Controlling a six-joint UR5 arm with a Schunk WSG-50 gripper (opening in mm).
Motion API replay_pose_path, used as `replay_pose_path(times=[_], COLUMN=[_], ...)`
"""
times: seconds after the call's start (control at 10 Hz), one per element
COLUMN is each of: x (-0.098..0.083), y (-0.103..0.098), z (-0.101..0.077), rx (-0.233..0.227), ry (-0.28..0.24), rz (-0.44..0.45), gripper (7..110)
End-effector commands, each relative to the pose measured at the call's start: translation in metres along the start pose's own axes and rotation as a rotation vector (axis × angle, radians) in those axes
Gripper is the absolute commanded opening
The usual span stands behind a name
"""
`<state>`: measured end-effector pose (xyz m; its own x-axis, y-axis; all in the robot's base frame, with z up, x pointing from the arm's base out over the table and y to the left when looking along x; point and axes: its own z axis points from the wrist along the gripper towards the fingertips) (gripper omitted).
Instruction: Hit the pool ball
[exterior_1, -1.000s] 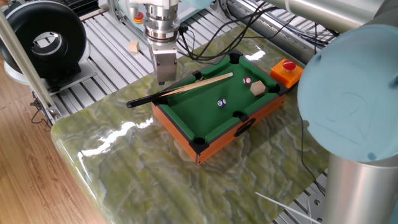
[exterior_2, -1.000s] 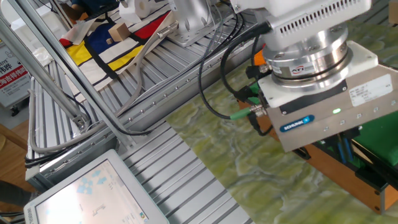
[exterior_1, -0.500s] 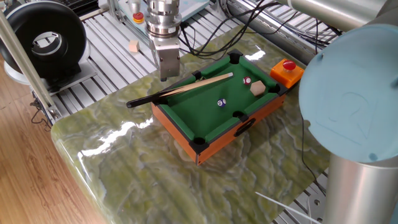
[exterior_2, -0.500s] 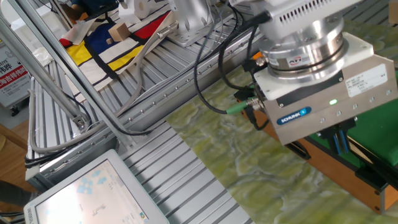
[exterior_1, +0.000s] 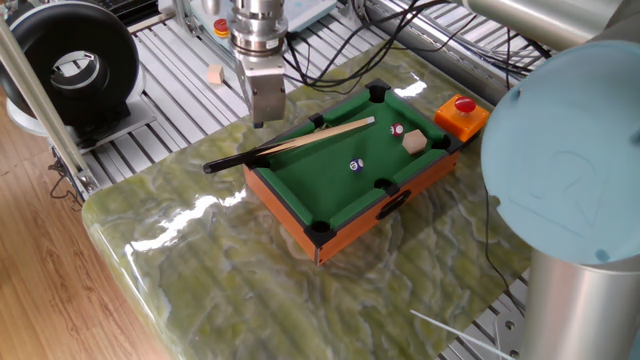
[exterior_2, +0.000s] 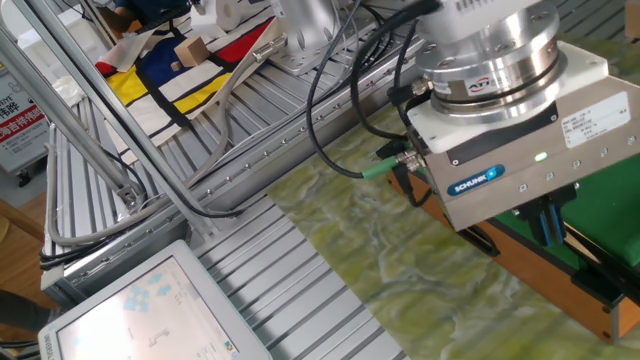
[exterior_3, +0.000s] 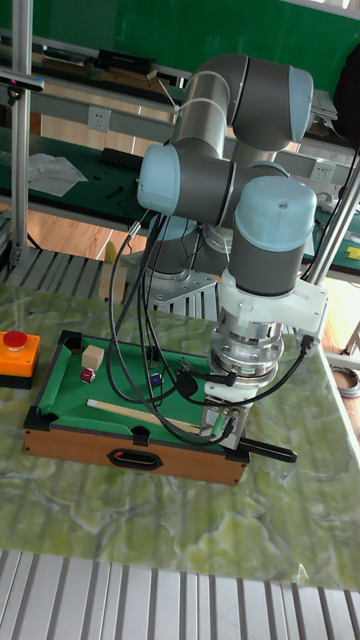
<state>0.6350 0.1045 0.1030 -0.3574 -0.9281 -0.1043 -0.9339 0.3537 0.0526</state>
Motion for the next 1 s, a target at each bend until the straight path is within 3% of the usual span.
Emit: replay_pose_path(times=[0.0,0.2,0.3,0.7,0.8,0.9], x=[0.005,0.01,0.014,0.021,0.026,0.027], y=[-0.001,0.004,0.007,0.002,0.001,0.001], z=[-0.004,-0.004,-0.003,0.001,0.001,0.001], rx=[0.014,0.003,-0.003,0.031,0.038,0.035], ry=[0.003,-0.011,-0.011,-0.01,0.009,0.014], rz=[-0.073,-0.084,-0.087,-0.109,-0.135,-0.156], gripper=[7,7,22,22,44,44])
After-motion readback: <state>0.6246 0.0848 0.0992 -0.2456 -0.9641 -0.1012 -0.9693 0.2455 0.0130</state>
